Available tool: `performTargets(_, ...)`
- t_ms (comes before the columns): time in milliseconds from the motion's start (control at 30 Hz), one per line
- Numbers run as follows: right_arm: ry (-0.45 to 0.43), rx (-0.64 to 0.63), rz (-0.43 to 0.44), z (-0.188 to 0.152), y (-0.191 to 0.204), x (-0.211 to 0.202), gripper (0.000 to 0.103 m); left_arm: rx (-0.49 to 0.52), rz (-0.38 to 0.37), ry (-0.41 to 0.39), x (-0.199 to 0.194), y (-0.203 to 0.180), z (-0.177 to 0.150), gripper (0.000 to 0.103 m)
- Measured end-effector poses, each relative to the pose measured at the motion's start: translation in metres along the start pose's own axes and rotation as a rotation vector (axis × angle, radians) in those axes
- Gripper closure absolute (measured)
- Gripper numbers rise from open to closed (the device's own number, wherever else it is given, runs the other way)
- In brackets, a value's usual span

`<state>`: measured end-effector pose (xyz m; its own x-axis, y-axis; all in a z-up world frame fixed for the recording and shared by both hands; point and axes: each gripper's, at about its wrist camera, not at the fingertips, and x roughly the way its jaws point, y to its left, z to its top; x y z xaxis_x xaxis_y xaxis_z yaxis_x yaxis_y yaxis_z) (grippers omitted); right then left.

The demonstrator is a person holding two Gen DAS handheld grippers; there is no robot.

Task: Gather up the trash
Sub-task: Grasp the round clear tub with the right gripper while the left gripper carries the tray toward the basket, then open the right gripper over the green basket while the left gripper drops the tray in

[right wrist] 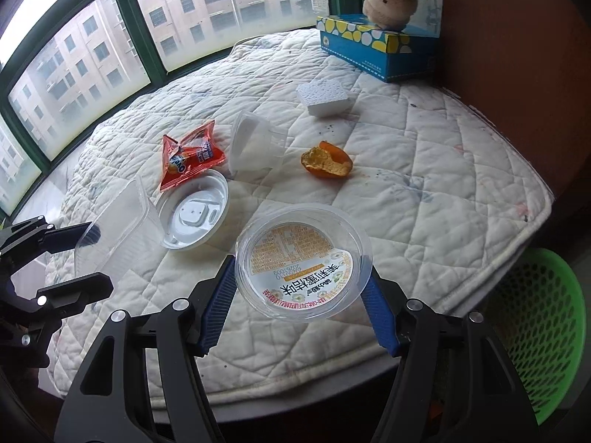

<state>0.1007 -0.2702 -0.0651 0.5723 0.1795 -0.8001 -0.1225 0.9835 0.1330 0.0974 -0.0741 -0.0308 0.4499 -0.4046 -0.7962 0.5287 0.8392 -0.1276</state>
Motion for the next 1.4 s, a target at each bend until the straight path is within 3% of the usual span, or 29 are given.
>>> performTargets(567, -0.051, 0.189, -0.146, -0.045, -0.096, -0.065, 0.038, 0.152, -0.083, 0.008, 0.027, -0.096, 0.034, 0.045)
performTargets(1067, -0.038, 0.372, -0.290, -0.089, -0.190, -0.094, 0.037, 0.274, -0.130, 0.031, 0.067, -0.189, 0.068, 0.045)
performTargets(1400, -0.050, 0.446, -0.341, -0.109, -0.223, -0.110, 0.031, 0.332, -0.156, 0.052, 0.094, -0.237, 0.083, 0.045)
